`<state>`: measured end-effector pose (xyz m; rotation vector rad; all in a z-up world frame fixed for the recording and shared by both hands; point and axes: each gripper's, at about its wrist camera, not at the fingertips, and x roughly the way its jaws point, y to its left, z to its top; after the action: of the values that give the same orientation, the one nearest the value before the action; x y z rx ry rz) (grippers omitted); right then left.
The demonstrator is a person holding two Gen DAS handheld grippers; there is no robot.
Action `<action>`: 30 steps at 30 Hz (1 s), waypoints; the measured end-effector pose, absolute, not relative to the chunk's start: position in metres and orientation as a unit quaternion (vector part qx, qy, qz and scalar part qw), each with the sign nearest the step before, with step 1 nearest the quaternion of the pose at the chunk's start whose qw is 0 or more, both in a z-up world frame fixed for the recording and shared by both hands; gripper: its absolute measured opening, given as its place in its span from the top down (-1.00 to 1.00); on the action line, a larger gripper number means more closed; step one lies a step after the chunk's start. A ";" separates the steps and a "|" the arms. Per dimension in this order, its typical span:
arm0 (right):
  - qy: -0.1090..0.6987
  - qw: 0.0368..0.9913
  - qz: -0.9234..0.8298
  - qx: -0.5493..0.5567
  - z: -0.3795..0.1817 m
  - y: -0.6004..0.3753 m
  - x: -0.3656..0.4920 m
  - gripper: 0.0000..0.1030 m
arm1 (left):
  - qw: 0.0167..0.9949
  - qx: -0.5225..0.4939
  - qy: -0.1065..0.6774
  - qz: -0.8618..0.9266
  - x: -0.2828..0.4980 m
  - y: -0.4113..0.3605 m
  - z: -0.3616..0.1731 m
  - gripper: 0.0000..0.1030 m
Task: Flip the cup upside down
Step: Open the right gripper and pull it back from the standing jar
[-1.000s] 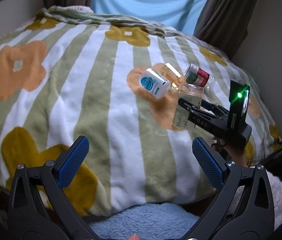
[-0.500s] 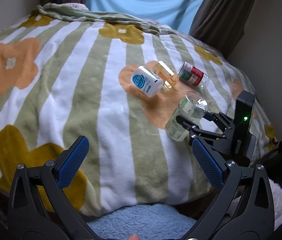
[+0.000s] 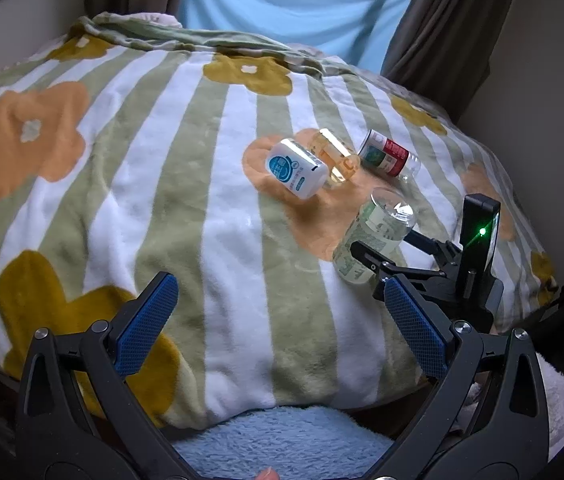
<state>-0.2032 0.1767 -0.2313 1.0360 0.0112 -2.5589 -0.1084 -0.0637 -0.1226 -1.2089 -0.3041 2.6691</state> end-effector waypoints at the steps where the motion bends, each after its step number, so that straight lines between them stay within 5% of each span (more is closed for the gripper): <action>1: -0.001 0.186 -0.911 0.369 -0.231 0.178 -0.202 -1.00 | 0.097 -0.408 -0.101 0.902 -0.108 -0.063 -0.122 -0.99; 9: 0.012 0.194 -0.913 0.358 -0.204 0.181 -0.179 -1.00 | 0.096 -0.389 -0.084 0.912 -0.099 -0.055 -0.107 -0.99; 16: 0.030 0.191 -0.937 0.293 -0.110 0.193 -0.129 -1.00 | 0.093 -0.309 -0.064 0.944 -0.077 -0.049 -0.042 -0.99; 24: 0.011 0.134 -0.974 0.182 -0.011 0.215 -0.064 -1.00 | 0.069 -0.191 -0.019 0.979 -0.045 -0.027 0.023 -0.99; 30: 0.009 0.061 -0.987 0.145 0.005 0.225 -0.040 -1.00 | 0.059 -0.161 0.007 0.985 -0.030 -0.013 0.029 -0.99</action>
<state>-0.0402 0.2253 0.0045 0.4396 0.0284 -2.9869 -0.0297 -0.0127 0.0294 -0.4889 0.0202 2.9843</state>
